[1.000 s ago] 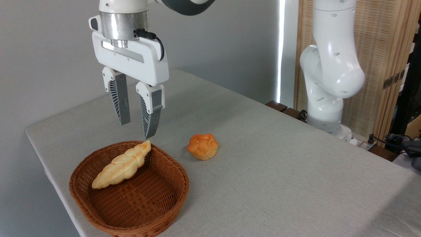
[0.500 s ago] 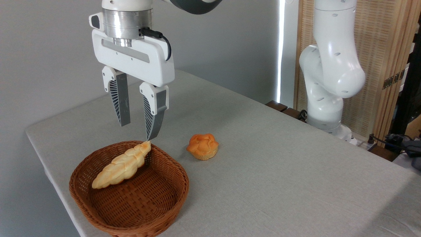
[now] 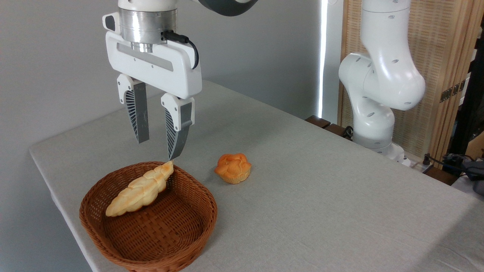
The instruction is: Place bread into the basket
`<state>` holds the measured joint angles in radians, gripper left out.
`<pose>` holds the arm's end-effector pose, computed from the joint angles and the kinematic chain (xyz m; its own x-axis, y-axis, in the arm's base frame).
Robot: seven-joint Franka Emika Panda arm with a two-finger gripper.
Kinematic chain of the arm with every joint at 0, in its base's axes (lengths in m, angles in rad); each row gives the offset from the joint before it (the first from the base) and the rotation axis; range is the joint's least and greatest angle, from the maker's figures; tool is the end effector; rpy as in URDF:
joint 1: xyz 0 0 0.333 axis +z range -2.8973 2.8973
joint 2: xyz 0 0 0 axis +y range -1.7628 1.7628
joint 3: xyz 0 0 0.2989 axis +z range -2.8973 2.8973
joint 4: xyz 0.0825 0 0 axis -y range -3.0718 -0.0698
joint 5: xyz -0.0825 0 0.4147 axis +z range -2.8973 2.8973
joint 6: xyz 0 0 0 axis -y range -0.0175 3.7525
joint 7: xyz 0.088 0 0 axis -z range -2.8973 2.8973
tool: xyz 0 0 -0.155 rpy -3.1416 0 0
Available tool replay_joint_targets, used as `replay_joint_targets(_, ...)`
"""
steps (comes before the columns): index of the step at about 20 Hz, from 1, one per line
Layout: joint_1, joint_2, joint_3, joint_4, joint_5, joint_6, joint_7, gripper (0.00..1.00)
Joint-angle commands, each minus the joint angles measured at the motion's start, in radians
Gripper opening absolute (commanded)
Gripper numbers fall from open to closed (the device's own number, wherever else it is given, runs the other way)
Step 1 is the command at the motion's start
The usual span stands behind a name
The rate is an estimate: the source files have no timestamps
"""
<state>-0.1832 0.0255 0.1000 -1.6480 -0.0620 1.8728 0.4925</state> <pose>0.6252 -0.0602 0.5350 0.8257 -0.5267 0.2020 -0.5301 -0.8469 -0.0413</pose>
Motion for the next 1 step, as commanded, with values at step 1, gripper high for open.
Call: replay_joint_targets(1, 0.017, -0.010, -0.010, 0.011, -0.025, -0.031, -0.002, 1.00)
